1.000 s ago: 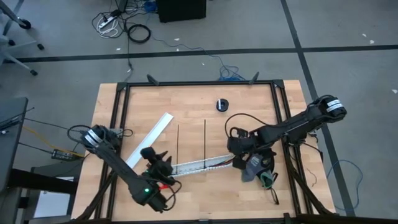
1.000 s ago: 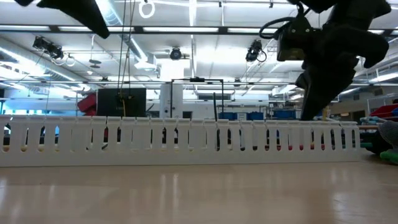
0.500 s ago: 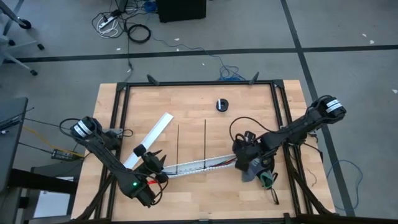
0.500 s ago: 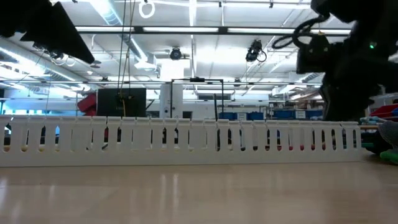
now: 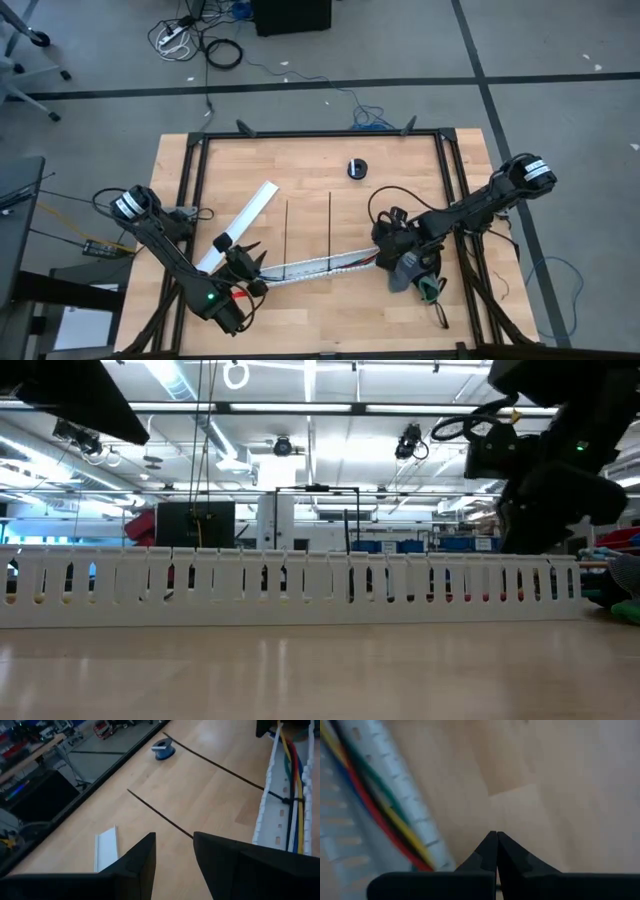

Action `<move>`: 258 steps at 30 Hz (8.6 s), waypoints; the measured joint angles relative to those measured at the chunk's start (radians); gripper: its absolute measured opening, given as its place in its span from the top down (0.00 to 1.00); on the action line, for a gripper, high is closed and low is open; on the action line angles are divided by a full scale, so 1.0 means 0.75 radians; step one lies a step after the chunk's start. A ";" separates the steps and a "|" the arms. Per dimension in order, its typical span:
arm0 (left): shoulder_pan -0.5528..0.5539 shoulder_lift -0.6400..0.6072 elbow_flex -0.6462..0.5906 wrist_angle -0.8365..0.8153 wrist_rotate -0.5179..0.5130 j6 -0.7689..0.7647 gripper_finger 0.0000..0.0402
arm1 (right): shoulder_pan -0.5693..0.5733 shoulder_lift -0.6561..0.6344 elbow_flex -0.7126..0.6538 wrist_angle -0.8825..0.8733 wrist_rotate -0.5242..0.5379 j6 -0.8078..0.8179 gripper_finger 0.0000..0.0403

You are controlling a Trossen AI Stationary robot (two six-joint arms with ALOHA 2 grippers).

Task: Ziptie cables
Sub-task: Close the white cable duct

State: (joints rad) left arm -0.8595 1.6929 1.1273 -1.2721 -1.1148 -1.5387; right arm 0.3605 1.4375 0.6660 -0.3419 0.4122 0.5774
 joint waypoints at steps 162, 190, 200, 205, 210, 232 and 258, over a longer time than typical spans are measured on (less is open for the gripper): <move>0.998 -0.387 0.429 0.755 1.814 1.608 1.00 | -0.025 -0.272 0.610 0.293 -0.056 -1.403 0.79; 0.987 -0.518 0.430 0.536 1.563 1.664 0.71 | -0.059 -0.649 0.611 -0.487 0.003 -0.584 1.00; 0.643 -0.480 0.429 0.290 0.907 1.685 0.75 | -0.060 -0.933 0.506 -0.628 0.122 -0.139 1.00; 0.501 -0.389 0.429 0.292 0.568 1.726 0.76 | -0.084 -1.081 0.334 -0.425 0.149 0.005 1.00; 0.491 -0.218 0.429 0.261 0.385 1.939 0.76 | -0.093 -1.151 0.118 -0.142 0.095 0.066 1.00; 0.756 0.178 0.428 0.972 0.164 2.050 0.42 | -0.094 -1.293 0.001 -0.034 0.003 -0.191 1.00; 0.850 0.178 0.446 1.401 0.013 2.778 0.32 | -0.093 -1.415 0.002 -0.121 0.000 -0.253 1.00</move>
State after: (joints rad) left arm -0.2219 1.8267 1.4620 -0.2213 -1.1051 0.5447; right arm 0.2905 0.3762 0.6678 -0.4326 0.4123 0.3879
